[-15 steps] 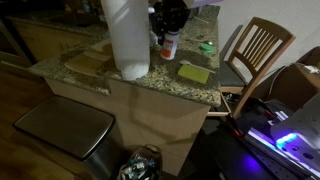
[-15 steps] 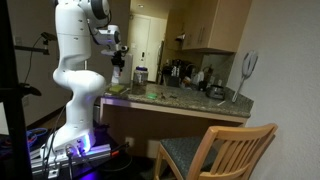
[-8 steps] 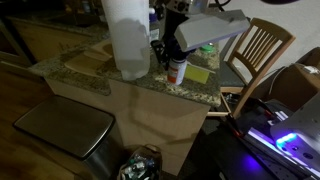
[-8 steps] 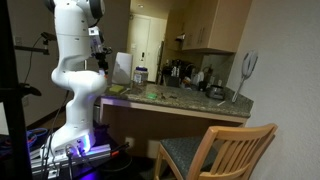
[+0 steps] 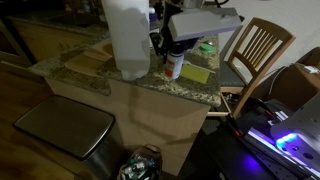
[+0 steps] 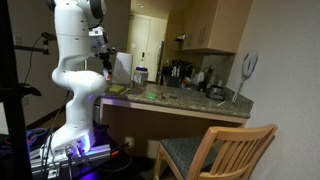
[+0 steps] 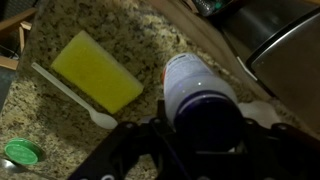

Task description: Move the can nearer to the paper towel

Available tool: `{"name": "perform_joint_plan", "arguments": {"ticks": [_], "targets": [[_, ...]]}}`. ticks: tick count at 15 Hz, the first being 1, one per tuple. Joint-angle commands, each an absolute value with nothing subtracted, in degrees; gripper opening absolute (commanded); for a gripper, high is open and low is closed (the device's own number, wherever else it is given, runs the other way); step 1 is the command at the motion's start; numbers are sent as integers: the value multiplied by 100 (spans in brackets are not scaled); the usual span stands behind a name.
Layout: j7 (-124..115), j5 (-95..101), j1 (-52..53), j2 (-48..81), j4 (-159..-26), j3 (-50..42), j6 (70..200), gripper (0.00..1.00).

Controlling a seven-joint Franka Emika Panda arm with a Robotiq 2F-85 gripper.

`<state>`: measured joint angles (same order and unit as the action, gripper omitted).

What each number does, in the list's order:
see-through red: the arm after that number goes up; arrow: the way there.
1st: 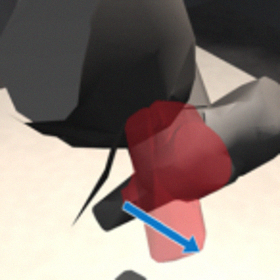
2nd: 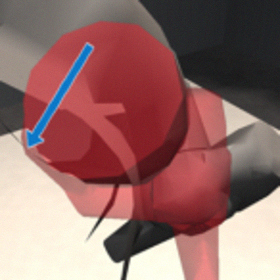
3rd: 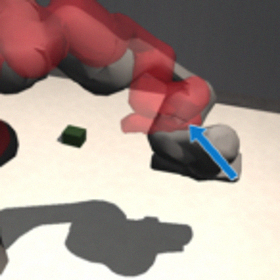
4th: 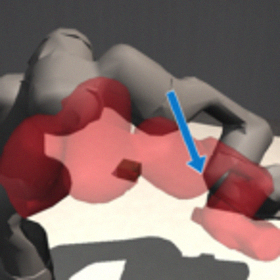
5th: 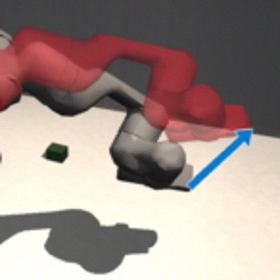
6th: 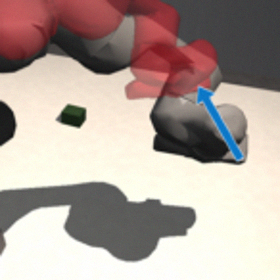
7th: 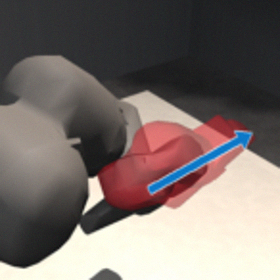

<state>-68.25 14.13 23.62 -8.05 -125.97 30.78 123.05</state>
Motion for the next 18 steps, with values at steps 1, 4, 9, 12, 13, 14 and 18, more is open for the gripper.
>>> {"name": "perform_joint_plan", "arguments": {"ticks": [1, 4, 9, 12, 13, 14, 18], "targets": [[-7133, 1383, 1960, -884, -12833, 2593, 12908, 27], [-7695, 1402, 1717, -610, -12843, 2356, 13457, 27], [-7650, 1463, 1740, -580, -12772, 2292, 13166, 27], [-7714, 1394, 1665, -504, -12790, 2180, 13250, 27], [-7743, 1385, 1644, -528, -12788, 2134, 13288, 27], [-7757, 1348, 1629, -537, -12790, 2089, 13329, 27], [-7701, 1087, 1630, -391, -12781, 1958, 13489, 27]]}}
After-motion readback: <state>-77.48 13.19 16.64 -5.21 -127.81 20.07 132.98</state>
